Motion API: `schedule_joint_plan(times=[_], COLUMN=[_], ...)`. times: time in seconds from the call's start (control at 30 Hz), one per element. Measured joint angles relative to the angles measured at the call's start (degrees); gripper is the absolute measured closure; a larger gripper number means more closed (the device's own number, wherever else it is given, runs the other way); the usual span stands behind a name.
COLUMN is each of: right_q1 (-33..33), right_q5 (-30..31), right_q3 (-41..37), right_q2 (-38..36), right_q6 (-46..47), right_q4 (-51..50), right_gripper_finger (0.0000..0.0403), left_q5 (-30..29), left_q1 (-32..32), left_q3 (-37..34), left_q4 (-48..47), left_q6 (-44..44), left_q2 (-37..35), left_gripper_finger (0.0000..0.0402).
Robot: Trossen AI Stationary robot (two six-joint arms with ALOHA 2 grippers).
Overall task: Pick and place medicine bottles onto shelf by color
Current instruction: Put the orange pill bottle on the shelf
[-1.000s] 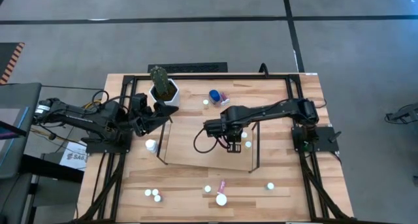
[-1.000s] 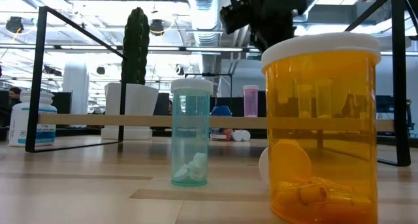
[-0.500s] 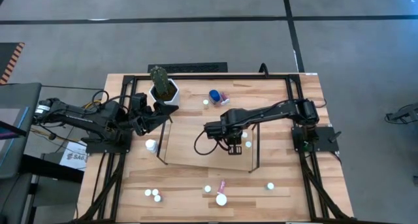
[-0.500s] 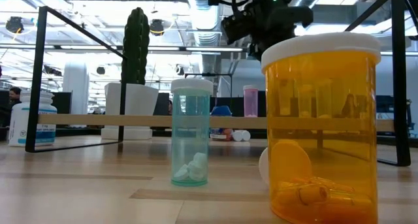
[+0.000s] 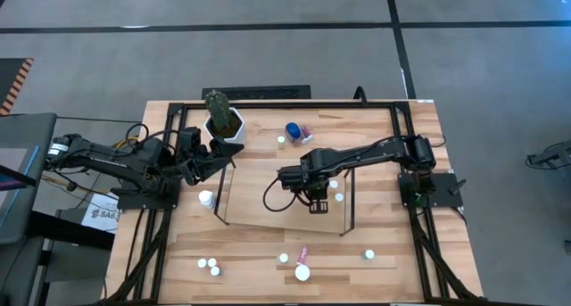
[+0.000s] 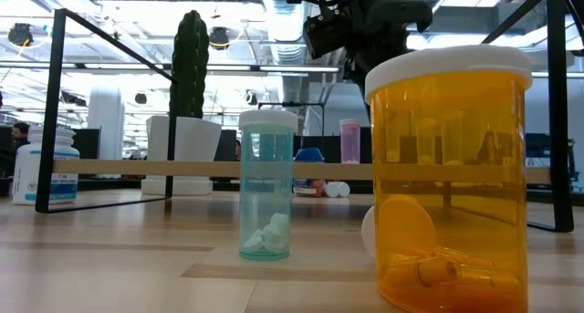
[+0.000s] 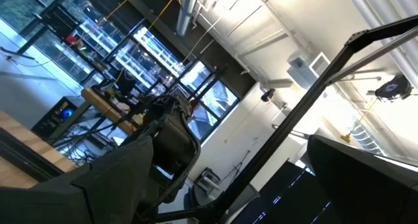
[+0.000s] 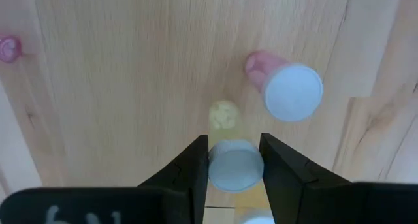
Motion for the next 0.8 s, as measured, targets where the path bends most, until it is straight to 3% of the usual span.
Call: schedule_joint_plan(times=[0.53,0.8], right_q1=[0.1,0.1], right_q5=[-2.6,-2.5], right_q3=[0.1,0.2], right_q2=[0.2,1.6], right_q6=[3.1,4.0], right_q4=[3.8,0.2], right_gripper_finger=[0.0266,0.0266], left_q5=[0.0,0.0], left_q1=[0.0,0.0], left_q3=[0.0,0.0], left_q4=[-0.1,-0.2], left_q6=[0.0,0.0], left_q2=[0.0,0.0], left_gripper_finger=[0.0008,0.0008])
